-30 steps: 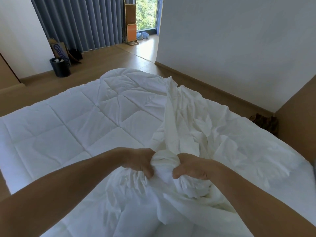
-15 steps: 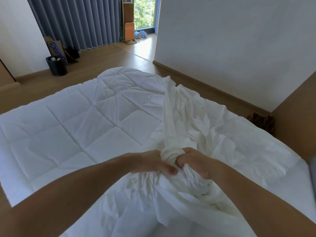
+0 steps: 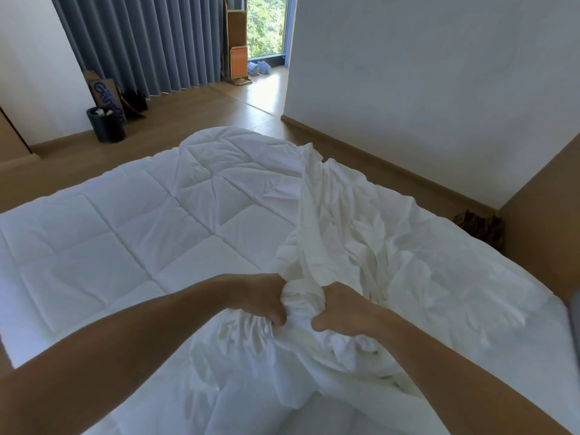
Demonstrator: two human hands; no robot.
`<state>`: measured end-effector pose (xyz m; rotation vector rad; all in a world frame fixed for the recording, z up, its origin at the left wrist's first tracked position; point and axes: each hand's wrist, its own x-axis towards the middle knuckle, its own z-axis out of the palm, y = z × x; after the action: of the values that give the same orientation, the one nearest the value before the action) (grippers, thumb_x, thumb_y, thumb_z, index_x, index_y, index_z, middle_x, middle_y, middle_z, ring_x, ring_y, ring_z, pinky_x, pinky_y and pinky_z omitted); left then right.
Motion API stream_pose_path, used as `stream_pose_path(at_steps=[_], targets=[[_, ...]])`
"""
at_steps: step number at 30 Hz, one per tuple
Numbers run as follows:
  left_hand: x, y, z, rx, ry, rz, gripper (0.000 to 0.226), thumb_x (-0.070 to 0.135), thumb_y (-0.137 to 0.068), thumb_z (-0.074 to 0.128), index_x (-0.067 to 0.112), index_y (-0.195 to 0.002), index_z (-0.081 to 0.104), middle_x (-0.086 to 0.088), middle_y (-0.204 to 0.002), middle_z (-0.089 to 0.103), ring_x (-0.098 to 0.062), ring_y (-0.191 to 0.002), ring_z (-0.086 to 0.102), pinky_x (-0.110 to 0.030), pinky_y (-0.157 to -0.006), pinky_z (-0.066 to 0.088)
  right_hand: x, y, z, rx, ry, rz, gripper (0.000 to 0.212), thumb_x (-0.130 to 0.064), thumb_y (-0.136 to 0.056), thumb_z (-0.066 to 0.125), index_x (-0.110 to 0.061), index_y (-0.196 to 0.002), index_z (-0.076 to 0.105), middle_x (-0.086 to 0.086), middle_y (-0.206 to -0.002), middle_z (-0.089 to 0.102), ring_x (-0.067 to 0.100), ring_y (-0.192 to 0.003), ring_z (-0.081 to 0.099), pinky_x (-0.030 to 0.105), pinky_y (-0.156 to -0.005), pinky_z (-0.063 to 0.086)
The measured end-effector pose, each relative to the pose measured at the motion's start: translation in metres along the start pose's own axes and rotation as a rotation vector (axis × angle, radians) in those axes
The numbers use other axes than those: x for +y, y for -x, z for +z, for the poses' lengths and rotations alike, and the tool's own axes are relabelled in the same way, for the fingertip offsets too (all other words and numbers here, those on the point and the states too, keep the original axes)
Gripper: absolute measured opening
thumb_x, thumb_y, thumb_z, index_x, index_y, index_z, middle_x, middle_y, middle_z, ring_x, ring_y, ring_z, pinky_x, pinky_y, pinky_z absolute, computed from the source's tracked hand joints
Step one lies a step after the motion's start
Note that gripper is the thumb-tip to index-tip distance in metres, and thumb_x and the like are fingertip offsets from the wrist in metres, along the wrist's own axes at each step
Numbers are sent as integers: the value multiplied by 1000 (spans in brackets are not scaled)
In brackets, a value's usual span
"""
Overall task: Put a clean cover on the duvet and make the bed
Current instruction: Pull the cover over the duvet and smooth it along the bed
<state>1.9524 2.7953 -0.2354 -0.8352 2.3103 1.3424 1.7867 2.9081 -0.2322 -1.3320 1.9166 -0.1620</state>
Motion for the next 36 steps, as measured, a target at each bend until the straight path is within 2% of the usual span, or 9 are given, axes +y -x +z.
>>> stream_pose_path(at_steps=[5, 8, 14, 16, 19, 24, 29, 32, 36], targets=[[-13, 13, -2, -136, 321, 55, 28, 2, -63, 65, 15, -88, 69, -2, -81, 69, -18, -77, 68, -33, -71, 55, -6, 6, -2, -124, -119, -74, 14, -13, -76, 68, -10, -87, 60, 0, -79, 55, 16, -73, 51, 30, -67, 42], [-15, 15, 1, -179, 385, 58, 29, 0, -64, 63, 13, -90, 69, -2, -83, 70, -18, -80, 69, -31, -70, 55, -5, 4, -7, -218, -203, -55, 35, -11, -69, 66, -1, -102, 66, 3, -85, 61, 17, -81, 58, 31, -74, 46], [-7, 12, 8, -124, 538, 54, 40, 8, -69, 71, 15, -108, 68, -5, -99, 73, -21, -93, 70, -33, -81, 56, -9, 1, -17, -155, -494, -29, 30, -7, -60, 63, 0, -88, 67, 9, -83, 61, 21, -82, 60, 34, -79, 46], [-3, 9, 11, -103, 438, 82, 40, 20, -75, 79, 25, -113, 69, 0, -112, 72, -18, -104, 68, -32, -92, 54, -9, 1, -15, -132, -494, -49, 35, -12, -63, 66, 2, -95, 70, 7, -87, 68, 18, -87, 64, 30, -85, 47], [9, 2, 15, 91, 25, 75, 39, 39, -74, 81, 36, -110, 66, 12, -107, 67, -11, -100, 64, -22, -84, 49, -7, -3, -9, -67, -568, -28, 28, -11, -72, 72, -11, -100, 76, 6, -101, 75, 19, -99, 68, 29, -90, 51], [16, -12, 16, 443, -262, 1, 48, 27, -74, 74, 24, -118, 56, 3, -103, 68, -18, -85, 61, -27, -68, 45, -8, -4, -13, -74, -643, 46, 29, -6, -75, 80, -19, -100, 74, -3, -103, 75, 16, -105, 66, 26, -95, 47], [18, -11, 1, 263, -234, 74, 32, 18, -72, 75, 19, -102, 63, 2, -98, 67, -19, -91, 63, -25, -70, 48, -1, 2, -25, -173, -233, 94, 30, -8, -67, 82, -8, -95, 70, 3, -88, 69, 20, -87, 68, 29, -80, 54], [18, -5, -13, 108, -150, 95, 28, 11, -73, 75, 23, -93, 61, 12, -81, 59, -8, -76, 58, -15, -60, 43, 0, 8, -21, -201, -235, 62, 25, -10, -66, 73, -8, -88, 63, 2, -78, 56, 18, -75, 55, 30, -72, 46], [11, 0, -15, -76, 8, 95, 32, 8, -69, 74, 22, -96, 65, 8, -87, 68, -8, -80, 65, -17, -67, 52, 3, 10, -19, -299, -261, 41, 51, -13, -59, 70, 5, -106, 65, 12, -90, 62, 27, -86, 63, 37, -79, 53]])
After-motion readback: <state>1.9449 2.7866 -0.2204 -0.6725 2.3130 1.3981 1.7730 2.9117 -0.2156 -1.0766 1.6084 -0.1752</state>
